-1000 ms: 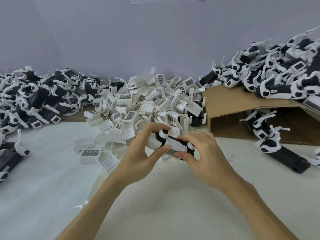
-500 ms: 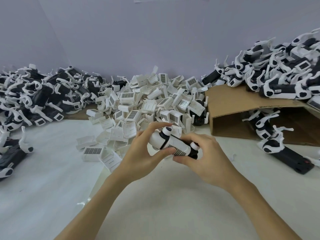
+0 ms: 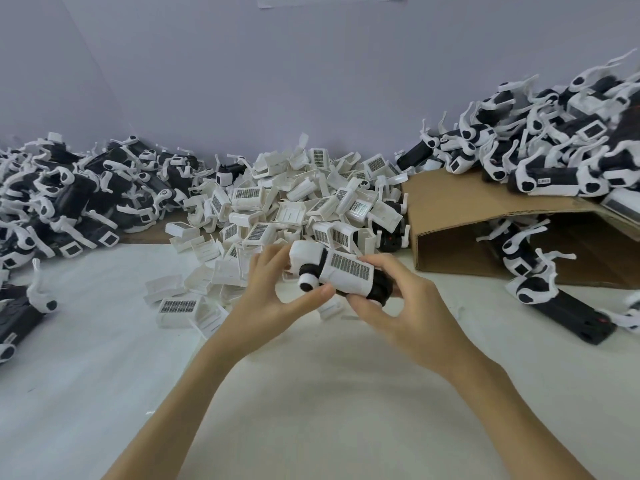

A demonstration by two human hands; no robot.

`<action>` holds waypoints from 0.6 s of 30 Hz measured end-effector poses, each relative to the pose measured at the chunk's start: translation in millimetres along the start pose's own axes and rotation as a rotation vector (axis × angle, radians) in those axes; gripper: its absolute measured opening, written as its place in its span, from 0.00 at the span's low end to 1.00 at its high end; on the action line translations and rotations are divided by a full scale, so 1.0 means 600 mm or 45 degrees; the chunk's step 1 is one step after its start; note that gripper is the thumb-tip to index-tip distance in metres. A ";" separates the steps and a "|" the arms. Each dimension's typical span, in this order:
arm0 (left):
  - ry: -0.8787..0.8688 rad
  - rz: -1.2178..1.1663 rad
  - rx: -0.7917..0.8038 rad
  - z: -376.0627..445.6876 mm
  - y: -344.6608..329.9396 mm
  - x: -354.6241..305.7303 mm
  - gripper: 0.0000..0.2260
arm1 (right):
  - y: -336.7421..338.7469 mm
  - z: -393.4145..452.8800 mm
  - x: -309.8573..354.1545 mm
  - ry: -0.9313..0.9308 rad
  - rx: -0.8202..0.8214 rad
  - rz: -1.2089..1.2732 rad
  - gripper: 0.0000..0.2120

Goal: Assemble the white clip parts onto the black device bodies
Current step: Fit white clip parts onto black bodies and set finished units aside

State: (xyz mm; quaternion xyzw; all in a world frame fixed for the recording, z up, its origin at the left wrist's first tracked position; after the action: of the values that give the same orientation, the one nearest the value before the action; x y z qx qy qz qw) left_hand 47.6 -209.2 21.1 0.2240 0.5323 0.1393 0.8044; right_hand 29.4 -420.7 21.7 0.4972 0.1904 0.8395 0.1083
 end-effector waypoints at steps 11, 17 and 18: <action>0.194 -0.177 -0.241 -0.013 -0.041 0.001 0.24 | -0.030 -0.004 -0.005 0.168 -0.235 -0.527 0.24; 0.180 -0.089 -0.209 -0.008 -0.030 -0.002 0.25 | -0.023 -0.001 -0.021 0.136 -0.117 -0.548 0.24; 0.179 -0.110 -0.240 -0.010 -0.026 0.000 0.26 | -0.026 -0.001 -0.026 0.105 -0.040 -0.444 0.24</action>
State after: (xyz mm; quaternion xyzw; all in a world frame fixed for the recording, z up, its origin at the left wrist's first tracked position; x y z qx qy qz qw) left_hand 41.7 -221.5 10.8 0.1141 0.5810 0.1694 0.7879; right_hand 36.6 -412.2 2.2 0.4201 0.2647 0.8306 0.2521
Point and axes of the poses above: each hand's wrist, its own z-axis towards the middle knuckle, its own y-axis out of the back of the hand, x = y × z, the point moved 5 cm from there along z, towards the middle knuckle, and after that the axes turned 4 degrees about z, right-handed, at the moved point
